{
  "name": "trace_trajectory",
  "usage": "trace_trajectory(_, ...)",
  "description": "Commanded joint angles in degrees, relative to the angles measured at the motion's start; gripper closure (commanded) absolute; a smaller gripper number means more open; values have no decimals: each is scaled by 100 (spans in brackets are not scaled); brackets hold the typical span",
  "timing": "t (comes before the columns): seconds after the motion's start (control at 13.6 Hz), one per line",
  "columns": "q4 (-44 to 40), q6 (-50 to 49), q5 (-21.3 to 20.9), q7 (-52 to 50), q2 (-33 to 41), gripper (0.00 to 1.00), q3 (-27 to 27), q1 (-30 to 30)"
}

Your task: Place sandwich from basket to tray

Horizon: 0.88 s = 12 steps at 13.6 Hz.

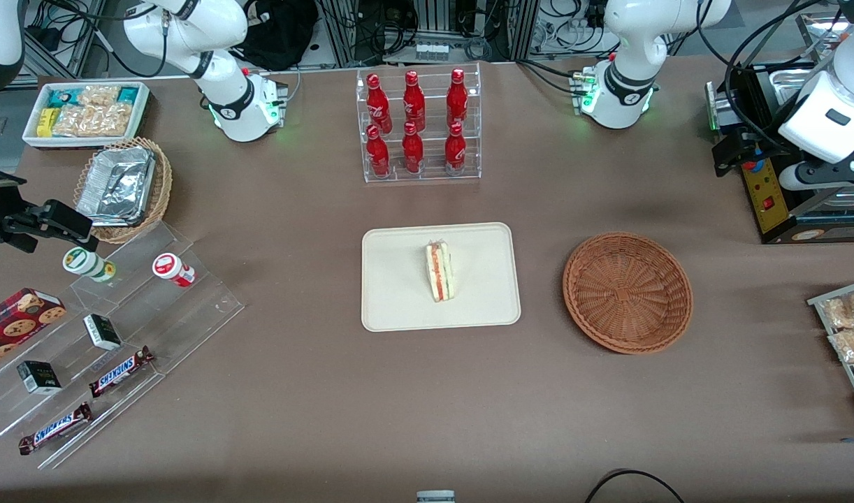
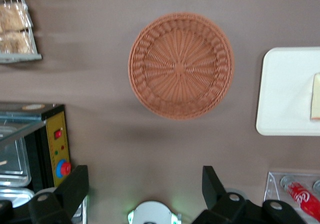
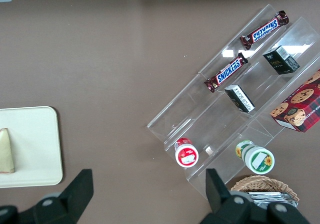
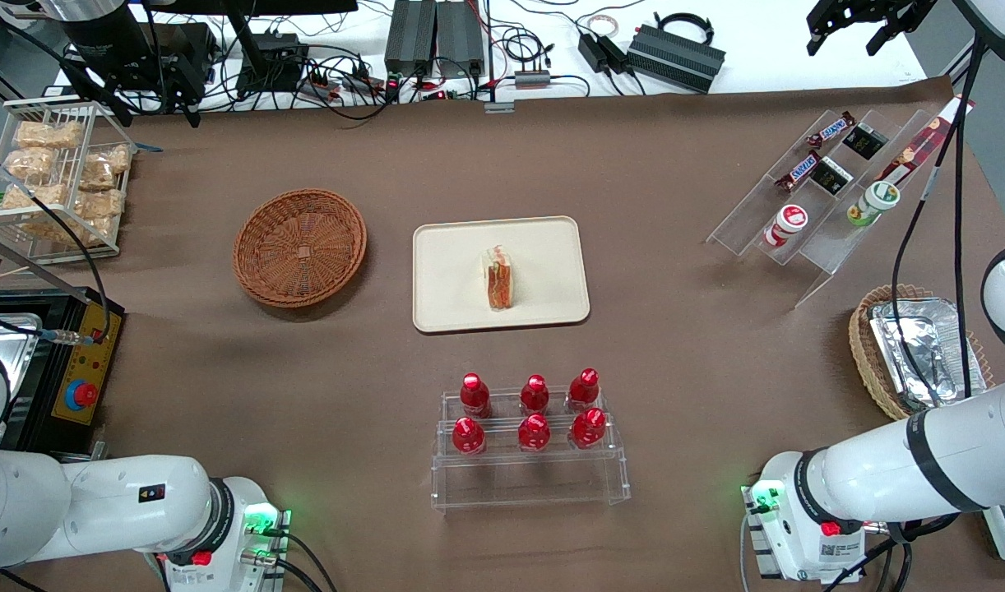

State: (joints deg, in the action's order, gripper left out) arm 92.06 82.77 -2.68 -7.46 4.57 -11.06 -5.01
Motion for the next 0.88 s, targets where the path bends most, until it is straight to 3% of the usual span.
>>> trace_trajectory(0.0, -39, 72, 48, 104, 9, 0, -45, -79)
trace_trajectory(0.37, -600, 28, 135, -10, -535, 0, 113, -26)
trace_trajectory(0.81, -645, 37, 215, 25, -580, 0, 210, -26)
